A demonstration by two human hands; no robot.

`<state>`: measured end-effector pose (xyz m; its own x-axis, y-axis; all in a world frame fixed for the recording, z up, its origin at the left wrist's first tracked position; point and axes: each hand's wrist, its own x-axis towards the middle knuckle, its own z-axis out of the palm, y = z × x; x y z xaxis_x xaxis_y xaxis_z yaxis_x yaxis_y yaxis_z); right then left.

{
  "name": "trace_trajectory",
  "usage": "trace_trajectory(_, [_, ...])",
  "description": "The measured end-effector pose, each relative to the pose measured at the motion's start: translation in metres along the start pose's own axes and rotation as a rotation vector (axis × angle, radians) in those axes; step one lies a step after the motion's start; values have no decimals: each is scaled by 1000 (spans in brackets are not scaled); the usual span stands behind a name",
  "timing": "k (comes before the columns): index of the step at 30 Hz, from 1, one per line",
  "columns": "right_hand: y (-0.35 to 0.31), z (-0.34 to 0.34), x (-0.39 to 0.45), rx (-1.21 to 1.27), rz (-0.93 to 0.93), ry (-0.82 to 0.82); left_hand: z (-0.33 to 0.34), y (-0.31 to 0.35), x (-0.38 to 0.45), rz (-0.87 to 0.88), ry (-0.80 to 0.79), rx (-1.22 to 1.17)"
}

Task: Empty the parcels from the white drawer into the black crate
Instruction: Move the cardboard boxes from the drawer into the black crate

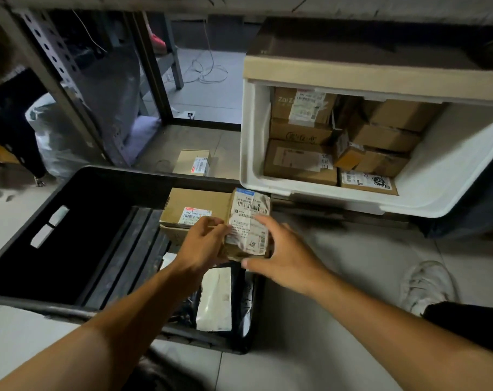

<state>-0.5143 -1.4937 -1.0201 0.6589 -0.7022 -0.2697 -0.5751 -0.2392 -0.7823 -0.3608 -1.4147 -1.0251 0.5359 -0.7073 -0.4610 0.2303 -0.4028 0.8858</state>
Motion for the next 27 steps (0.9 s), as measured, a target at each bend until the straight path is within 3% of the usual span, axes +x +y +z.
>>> trace_trajectory(3, [6, 13, 5, -354, -22, -76, -10, -17, 9, -69, -13, 23])
trace_trajectory(6, [7, 24, 14, -527, -32, -48, -10, -25, 20, -118, -29, 33])
trace_trajectory(12, [11, 36, 46, -678, -51, -14, -10, -28, 49, -145, -32, 22])
trace_trajectory(19, [6, 51, 77, -874, -163, -89, -13, -30, 69, -154, -94, 26])
trace_trajectory(21, [11, 56, 80, -876, -200, -47, -19, -30, 73, -83, -157, 41])
trace_trajectory(23, [15, 57, 82, -895, -253, 26, -30, -33, 79, 101, -170, 215])
trace_trajectory(27, [25, 59, 85, -860, -312, 108, -48, -45, 100, 631, 81, 1010])
